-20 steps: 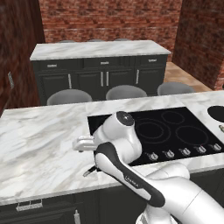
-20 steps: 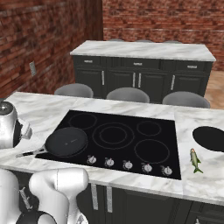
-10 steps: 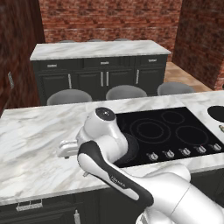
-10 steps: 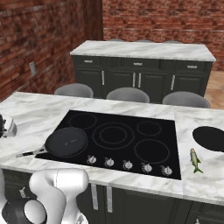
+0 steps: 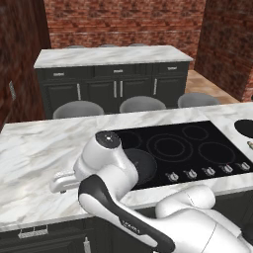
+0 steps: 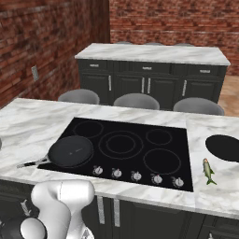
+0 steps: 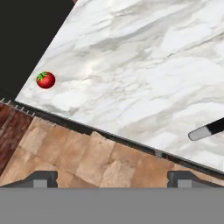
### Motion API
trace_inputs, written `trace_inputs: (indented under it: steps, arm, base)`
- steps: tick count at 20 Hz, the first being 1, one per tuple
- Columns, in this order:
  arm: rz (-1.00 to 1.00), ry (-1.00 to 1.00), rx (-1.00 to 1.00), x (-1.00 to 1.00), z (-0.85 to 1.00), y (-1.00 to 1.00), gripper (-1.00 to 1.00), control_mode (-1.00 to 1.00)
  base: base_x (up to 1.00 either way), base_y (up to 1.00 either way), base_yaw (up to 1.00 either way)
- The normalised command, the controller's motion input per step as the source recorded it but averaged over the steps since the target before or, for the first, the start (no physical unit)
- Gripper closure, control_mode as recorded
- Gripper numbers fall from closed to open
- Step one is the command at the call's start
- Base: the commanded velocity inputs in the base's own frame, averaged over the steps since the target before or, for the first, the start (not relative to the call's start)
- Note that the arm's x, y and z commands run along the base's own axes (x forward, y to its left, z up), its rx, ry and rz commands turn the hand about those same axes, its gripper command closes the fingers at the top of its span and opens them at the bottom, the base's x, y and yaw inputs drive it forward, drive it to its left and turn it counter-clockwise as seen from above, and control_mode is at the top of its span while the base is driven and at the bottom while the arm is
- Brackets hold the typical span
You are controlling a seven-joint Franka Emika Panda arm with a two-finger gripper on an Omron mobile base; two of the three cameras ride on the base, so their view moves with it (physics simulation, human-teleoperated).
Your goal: Place both pans onto different burners. Then place the tomato and the fish on different pans.
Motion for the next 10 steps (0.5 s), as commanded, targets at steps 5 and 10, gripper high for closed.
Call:
trace_inputs:
  steps: [5, 10]
  arm:
    - [0.00, -0.08, 0.00, -0.25, 0.00, 0.33, -1.00, -1.00]
    - [0.00, -0.07, 0.00, -0.04, 0.00, 0.36, -1.00, -1.00]
  base:
    - [0.00, 0.00, 0.00]
    - [0.00, 0.00, 0.00]
